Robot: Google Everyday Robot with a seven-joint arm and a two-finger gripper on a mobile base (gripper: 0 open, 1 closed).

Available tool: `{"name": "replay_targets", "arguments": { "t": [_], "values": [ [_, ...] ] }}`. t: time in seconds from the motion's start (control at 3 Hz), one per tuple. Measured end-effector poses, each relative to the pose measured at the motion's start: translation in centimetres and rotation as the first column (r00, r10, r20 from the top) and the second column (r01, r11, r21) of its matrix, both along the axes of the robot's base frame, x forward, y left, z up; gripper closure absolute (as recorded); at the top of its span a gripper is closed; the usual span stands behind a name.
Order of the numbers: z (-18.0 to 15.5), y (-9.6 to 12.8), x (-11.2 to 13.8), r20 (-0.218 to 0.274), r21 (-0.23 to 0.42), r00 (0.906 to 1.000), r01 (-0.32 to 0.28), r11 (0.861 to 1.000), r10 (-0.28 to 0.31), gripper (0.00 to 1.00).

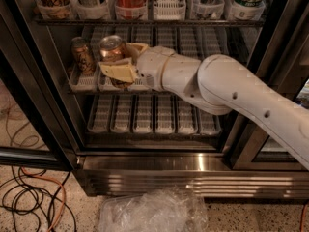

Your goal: Pick orange can from middle shelf of fridge

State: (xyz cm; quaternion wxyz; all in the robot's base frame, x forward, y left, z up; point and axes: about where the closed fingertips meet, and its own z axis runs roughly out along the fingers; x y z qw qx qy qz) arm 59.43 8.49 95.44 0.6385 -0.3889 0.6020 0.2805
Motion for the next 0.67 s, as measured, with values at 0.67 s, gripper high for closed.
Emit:
{"name": "replay_targets", "arguments": {
  "t": [0.67],
  "values": [
    [3.4,-11.5,-4.0,0.047,0.071,0.994,0.095,0.993,-0.098,1.0]
  ]
}}
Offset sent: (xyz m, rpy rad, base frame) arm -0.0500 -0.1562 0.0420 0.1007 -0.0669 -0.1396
